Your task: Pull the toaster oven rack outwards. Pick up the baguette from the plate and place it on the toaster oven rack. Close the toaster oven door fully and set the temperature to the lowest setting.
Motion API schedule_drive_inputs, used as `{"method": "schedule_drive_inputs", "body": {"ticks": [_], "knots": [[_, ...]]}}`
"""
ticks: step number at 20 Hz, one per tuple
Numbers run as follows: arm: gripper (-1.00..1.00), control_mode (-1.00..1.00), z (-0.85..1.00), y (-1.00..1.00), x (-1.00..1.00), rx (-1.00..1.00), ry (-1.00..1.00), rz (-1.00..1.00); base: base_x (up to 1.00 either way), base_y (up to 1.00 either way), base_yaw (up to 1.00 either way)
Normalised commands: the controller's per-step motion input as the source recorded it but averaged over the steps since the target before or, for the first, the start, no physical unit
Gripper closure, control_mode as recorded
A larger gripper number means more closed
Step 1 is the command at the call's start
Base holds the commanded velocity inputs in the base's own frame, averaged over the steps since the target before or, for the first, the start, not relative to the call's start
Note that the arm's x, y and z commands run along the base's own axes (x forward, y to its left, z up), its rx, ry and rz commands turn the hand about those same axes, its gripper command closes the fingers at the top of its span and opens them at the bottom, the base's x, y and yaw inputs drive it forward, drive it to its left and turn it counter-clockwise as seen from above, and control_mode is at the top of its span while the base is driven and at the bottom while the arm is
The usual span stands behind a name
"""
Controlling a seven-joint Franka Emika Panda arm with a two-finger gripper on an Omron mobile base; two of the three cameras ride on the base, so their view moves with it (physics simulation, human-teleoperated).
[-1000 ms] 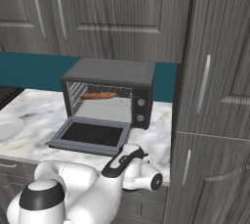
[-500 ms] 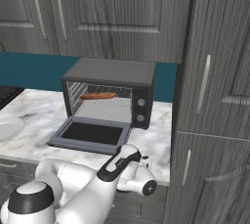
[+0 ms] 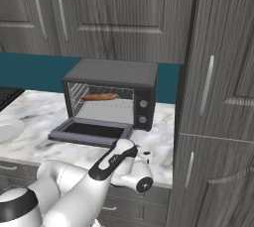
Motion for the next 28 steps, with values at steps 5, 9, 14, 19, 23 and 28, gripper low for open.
{"method": "schedule_drive_inputs", "body": {"ticks": [5, 9, 14, 19, 23, 28], "knots": [[-1.0, -1.0, 0.32, 0.78, 0.39, 0.0, 0.0, -0.16, 0.0, 0.0, 0.0], [-1.0, -1.0, 0.28, 0.71, 0.4, 0.0, 0.0, -0.16, 0.0, 0.0, 0.0], [-1.0, -1.0, 0.24, 0.7, 0.42, 0.0, 0.0, -0.15, 0.0, 0.0, 0.0], [-1.0, -1.0, 0.23, 0.71, 0.44, 0.0, 0.0, -0.16, 0.0, 0.0, 0.0], [-1.0, -1.0, 0.14, 0.71, 0.43, 0.05, 0.0, -0.19, 0.0, 0.0, 0.0], [-1.0, -1.0, 0.1, 0.59, 0.38, 0.06, -0.04, -0.21, 0.0, 0.0, 0.0]]}}
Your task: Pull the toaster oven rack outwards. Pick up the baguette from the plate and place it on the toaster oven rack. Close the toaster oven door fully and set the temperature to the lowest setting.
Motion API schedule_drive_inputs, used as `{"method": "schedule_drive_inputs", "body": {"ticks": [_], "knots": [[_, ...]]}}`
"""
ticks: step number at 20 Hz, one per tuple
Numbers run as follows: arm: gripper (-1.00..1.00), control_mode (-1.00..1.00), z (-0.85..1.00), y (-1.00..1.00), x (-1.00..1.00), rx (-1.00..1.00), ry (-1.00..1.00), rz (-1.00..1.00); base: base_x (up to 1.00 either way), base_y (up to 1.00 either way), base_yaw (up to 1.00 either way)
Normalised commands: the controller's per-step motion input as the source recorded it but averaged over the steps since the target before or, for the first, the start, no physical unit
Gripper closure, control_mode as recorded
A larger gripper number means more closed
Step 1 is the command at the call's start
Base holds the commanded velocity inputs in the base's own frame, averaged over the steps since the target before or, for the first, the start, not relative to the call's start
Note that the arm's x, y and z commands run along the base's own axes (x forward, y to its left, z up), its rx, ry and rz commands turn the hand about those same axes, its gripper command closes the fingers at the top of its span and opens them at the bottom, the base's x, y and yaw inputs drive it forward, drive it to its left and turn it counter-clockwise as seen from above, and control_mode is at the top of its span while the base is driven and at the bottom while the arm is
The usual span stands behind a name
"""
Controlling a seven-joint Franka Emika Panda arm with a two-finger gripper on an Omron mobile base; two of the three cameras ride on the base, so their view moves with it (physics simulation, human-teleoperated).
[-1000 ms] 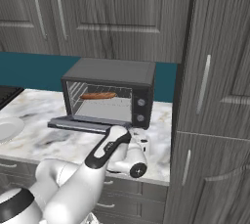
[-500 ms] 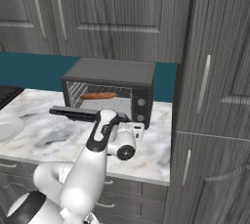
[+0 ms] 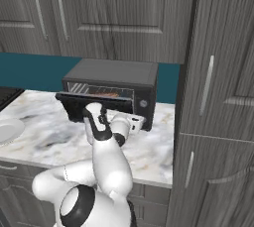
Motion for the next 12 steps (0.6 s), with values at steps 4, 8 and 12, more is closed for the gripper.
{"method": "schedule_drive_inputs", "body": {"ticks": [4, 8, 12], "knots": [[-1.0, -1.0, 0.08, 0.59, 0.38, 0.02, -0.06, -0.22, 0.0, 0.0, 0.0], [-1.0, -1.0, 0.19, 0.51, 0.44, 0.0, -0.02, -0.24, 0.0, 0.0, 0.0], [-1.0, -1.0, 0.28, 0.46, 0.64, 0.0, 0.07, -0.25, 0.0, 0.0, 0.0]]}}
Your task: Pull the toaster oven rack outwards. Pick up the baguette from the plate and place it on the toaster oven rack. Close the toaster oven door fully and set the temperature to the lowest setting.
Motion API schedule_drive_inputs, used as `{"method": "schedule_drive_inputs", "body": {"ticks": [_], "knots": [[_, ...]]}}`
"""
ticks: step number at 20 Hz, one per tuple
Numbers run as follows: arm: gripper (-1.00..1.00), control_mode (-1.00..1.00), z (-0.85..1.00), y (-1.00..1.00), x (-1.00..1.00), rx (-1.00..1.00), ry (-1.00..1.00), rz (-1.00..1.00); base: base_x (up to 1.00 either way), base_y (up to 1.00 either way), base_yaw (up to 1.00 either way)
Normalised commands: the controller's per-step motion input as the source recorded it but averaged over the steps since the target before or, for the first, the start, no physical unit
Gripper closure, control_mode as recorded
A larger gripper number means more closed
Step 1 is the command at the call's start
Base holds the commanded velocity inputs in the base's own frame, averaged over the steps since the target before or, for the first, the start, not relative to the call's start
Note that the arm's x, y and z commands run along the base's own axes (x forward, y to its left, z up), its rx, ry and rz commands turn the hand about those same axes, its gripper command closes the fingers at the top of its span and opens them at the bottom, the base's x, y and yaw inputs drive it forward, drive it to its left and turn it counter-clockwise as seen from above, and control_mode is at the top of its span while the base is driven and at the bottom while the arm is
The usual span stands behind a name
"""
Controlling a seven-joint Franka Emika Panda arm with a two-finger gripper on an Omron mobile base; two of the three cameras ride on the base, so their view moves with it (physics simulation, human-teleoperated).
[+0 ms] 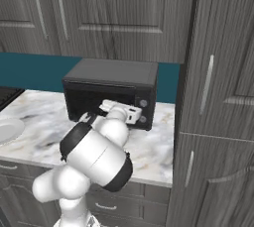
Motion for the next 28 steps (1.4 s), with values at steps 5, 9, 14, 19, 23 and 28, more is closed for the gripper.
{"method": "schedule_drive_inputs", "body": {"ticks": [5, 9, 14, 19, 23, 28], "knots": [[-1.0, -1.0, 0.16, 0.18, 0.5, 0.0, 0.16, -0.15, 0.0, 0.0, 0.0], [-1.0, -1.0, 0.0, 0.11, 0.4, 0.0, 0.18, -0.09, 0.0, 0.0, 0.0], [-1.0, -1.0, 0.0, 0.0, 0.04, 0.0, 0.03, -0.01, 0.0, 0.0, 0.0], [-1.0, -1.0, 0.22, 0.0, -0.06, 0.0, 0.0, -0.02, 0.0, 0.0, 0.0], [-1.0, -1.0, 0.55, 0.0, -0.25, 0.0, 0.0, -0.08, 0.0, 0.0, 0.0], [-1.0, -1.0, 0.43, -0.01, -0.53, 0.0, 0.11, -0.11, 0.0, 0.0, 0.0]]}}
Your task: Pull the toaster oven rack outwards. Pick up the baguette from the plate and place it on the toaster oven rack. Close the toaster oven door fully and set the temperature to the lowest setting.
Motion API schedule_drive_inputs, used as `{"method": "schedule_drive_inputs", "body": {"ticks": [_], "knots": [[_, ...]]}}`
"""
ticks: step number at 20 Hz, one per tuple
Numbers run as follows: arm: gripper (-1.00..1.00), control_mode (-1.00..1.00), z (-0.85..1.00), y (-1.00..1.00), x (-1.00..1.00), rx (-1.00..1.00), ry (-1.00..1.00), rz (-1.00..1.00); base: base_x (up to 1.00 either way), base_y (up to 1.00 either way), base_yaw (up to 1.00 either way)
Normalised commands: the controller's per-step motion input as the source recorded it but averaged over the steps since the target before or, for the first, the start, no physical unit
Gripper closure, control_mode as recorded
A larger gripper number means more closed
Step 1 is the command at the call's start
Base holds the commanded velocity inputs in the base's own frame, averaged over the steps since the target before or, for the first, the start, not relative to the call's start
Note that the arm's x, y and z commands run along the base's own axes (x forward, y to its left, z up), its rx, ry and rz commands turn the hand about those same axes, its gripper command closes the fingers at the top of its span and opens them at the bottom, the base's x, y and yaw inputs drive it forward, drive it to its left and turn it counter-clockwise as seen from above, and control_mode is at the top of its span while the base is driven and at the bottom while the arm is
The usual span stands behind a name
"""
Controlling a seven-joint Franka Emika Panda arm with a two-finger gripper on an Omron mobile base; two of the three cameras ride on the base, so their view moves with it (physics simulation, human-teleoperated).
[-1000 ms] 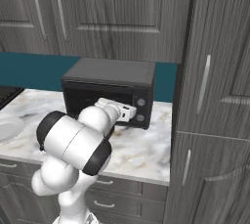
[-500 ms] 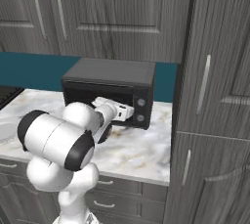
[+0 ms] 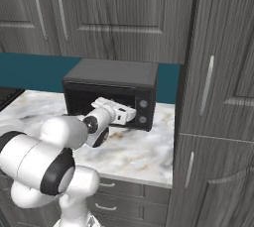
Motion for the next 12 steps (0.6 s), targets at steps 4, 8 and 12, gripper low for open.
{"method": "schedule_drive_inputs", "body": {"ticks": [4, 8, 12], "knots": [[-1.0, -1.0, 0.52, -0.07, -0.68, 0.0, 0.27, -0.16, 0.0, 0.0, 0.0], [-1.0, -1.0, 0.78, -0.08, -0.61, 0.0, 0.39, -0.22, 0.0, 0.0, 0.0], [-1.0, -1.0, 0.58, -0.19, -0.63, 0.0, 0.51, -0.21, 0.0, 0.0, 0.0]]}}
